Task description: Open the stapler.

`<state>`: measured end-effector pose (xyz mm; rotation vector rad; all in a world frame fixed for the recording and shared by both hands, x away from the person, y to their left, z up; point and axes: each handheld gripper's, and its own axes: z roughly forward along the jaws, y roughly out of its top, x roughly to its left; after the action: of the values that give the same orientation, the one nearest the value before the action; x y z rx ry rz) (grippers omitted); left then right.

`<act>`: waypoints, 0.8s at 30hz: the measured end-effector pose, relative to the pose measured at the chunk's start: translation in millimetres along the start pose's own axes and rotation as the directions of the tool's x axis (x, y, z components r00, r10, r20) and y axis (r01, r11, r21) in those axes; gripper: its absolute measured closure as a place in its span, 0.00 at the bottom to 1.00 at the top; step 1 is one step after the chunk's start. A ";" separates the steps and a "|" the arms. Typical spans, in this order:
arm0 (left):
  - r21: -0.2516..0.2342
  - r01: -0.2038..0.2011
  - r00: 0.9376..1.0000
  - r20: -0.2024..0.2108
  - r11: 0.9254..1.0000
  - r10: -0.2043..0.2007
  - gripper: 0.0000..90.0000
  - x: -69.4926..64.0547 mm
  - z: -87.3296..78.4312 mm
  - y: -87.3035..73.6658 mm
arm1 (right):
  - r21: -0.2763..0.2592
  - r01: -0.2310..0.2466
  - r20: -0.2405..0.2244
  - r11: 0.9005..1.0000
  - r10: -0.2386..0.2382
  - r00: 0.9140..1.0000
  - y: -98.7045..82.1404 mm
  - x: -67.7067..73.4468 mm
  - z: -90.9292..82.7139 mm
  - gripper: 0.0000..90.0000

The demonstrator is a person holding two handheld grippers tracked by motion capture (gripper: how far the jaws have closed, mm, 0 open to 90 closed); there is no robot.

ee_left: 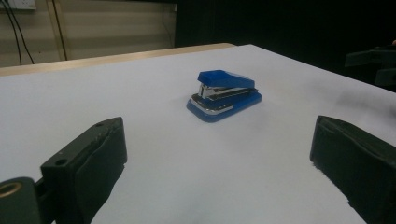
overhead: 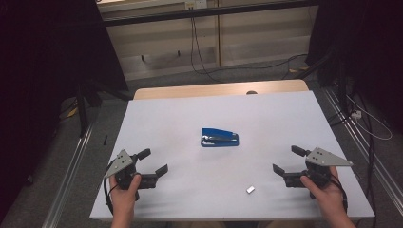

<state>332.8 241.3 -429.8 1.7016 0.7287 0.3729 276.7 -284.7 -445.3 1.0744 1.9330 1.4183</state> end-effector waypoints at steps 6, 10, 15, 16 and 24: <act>0.011 -0.012 1.000 0.010 1.000 0.012 0.04 -0.8 2.9 0.7 | 0.003 0.008 0.003 1.000 -0.008 1.000 0.5 0.4 0.8 0.04; 0.012 -0.012 1.000 0.011 1.000 0.012 0.04 -1.5 4.9 1.2 | 0.008 0.013 0.002 1.000 -0.013 1.000 0.6 0.0 2.0 0.04; 0.023 -0.026 1.000 0.018 0.999 0.025 0.04 -2.1 8.9 3.5 | 0.012 0.021 0.009 1.000 -0.021 1.000 2.8 0.3 4.1 0.04; 0.027 -0.030 0.999 0.021 0.999 0.030 0.04 -2.7 10.8 4.1 | 0.012 0.029 0.009 1.000 -0.029 1.000 3.8 0.6 4.9 0.04; 0.023 -0.025 0.999 0.034 0.999 0.024 0.04 -4.3 29.7 10.1 | 0.013 0.047 0.015 0.999 -0.048 0.999 10.4 2.8 12.8 0.04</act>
<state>350.1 215.0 -427.3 1.7361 0.6904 0.3537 288.2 -274.0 -439.5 1.0356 1.9462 1.3696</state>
